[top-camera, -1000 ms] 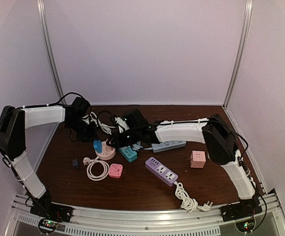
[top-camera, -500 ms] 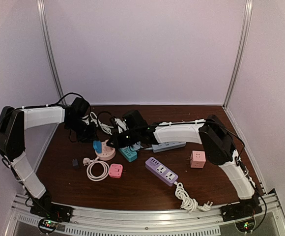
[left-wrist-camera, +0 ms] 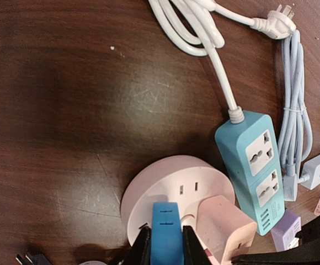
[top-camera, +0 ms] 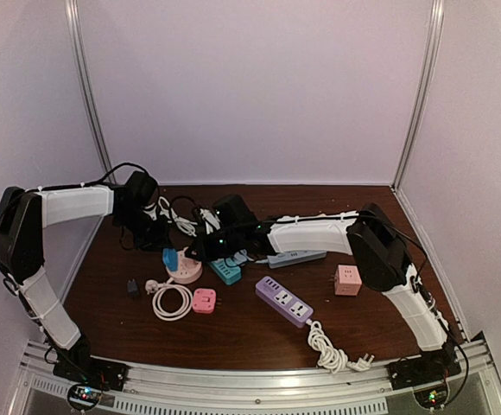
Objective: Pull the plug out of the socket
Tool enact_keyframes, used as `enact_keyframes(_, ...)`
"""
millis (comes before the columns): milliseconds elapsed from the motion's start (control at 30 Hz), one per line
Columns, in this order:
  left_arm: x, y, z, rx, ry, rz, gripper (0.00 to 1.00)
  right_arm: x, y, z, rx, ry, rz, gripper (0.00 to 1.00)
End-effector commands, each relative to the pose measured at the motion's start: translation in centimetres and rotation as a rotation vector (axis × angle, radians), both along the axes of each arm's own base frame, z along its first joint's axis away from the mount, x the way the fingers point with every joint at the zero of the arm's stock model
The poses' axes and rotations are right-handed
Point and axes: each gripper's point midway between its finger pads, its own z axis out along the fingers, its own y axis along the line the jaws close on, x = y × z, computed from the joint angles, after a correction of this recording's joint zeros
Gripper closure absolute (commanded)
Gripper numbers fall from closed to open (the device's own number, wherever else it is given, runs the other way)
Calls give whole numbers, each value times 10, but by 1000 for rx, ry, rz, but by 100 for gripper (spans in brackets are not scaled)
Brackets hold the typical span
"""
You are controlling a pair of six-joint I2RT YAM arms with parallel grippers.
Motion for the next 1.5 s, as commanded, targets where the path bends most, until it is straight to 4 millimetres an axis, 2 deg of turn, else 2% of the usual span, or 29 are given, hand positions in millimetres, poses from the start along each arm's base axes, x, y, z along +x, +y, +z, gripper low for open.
enact_keyframes(0,-7,-15,28,-69,-4,-48,93,2,-14,-48,-124,66,-55,99)
enact_keyframes(167,2,-17,41,-74,-46,-50,93,3,-16,-49,-136,68,-63,99)
enact_keyframes(433,2,-15,45,-48,-83,-105,92,5,-19,-54,-156,73,-77,100)
enact_keyframes(767,3,-34,55,-176,-163,-155,93,5,-16,-58,-168,85,-71,100)
enact_keyframes(900,0,-38,49,-207,-132,-147,93,5,-16,-58,-170,85,-71,100)
enact_keyframes(1000,-4,-40,36,-275,-75,-128,93,4,-16,-61,-174,88,-68,100)
enact_keyframes(1200,-3,-25,18,-337,-43,-57,94,2,-18,-65,-187,93,-59,100)
enact_keyframes(1333,-1,-19,15,-391,-40,-20,94,1,-19,-68,-193,94,-57,100)
enact_keyframes(1467,2,-20,22,-421,-63,-29,94,0,-21,-71,-195,95,-58,100)
